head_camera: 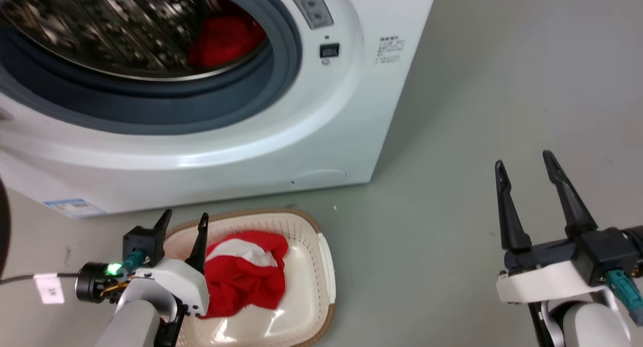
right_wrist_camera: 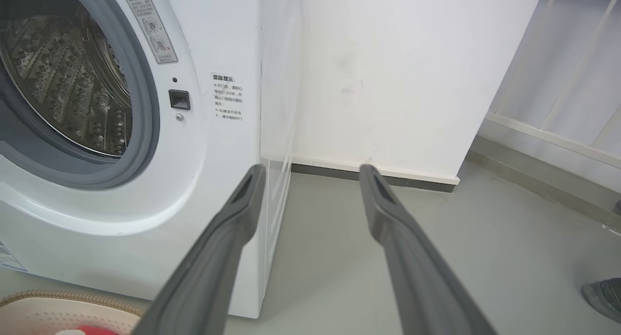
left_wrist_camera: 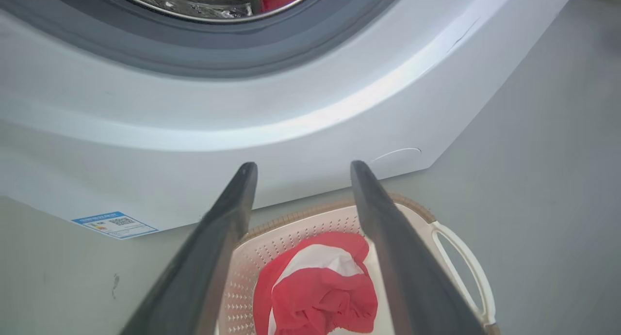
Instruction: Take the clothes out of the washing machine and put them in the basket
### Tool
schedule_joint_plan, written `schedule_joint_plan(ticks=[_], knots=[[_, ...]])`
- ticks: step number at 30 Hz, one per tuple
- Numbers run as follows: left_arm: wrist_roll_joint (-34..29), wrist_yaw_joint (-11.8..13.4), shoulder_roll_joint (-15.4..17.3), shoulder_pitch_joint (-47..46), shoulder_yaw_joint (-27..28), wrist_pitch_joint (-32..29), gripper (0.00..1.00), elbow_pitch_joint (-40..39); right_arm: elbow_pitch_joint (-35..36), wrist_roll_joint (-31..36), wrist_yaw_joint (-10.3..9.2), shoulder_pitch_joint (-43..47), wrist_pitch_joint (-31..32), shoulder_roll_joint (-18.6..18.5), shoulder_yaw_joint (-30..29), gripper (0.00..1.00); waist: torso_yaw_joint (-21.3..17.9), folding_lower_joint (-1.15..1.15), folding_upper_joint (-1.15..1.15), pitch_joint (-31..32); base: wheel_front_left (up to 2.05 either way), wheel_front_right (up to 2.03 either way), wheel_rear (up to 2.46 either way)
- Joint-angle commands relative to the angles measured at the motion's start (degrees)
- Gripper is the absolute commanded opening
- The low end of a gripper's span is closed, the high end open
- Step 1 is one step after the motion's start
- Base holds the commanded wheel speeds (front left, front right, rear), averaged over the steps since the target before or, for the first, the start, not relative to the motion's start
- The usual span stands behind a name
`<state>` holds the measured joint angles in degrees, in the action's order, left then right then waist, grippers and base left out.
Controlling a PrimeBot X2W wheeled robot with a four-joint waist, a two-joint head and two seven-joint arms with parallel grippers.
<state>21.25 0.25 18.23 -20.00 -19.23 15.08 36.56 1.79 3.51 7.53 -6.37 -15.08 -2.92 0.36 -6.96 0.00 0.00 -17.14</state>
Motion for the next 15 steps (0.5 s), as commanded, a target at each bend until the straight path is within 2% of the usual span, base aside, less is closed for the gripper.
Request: schedule_joint_plan(ticks=[1, 9, 15], knots=[[-0.8, 0.4, 0.0, 2.3, 1.3, 0.1, 1.0, -2.6, -0.4, -0.3, -0.08, 1.0, -0.1, 0.1, 0.0, 1.0, 1.0, 0.0, 0.0, 3.3, 0.0, 0.0, 0.0], [-2.4, 0.1, 0.1, 4.7, 3.9, 0.1, 1.0, -9.3, -0.7, -1.0, -0.08, 2.2, -0.1, 0.1, 0.2, 1.0, 0.5, 0.0, 0.0, 5.3, 0.0, 0.0, 0.0], [-1.2, -0.6, 1.1, 0.5, 4.7, -1.8, 1.0, -11.9, -0.3, -1.8, -0.08, 1.7, -0.1, 0.1, 0.3, 1.0, -1.1, 0.0, 0.0, 3.3, 0.0, 0.0, 0.0]])
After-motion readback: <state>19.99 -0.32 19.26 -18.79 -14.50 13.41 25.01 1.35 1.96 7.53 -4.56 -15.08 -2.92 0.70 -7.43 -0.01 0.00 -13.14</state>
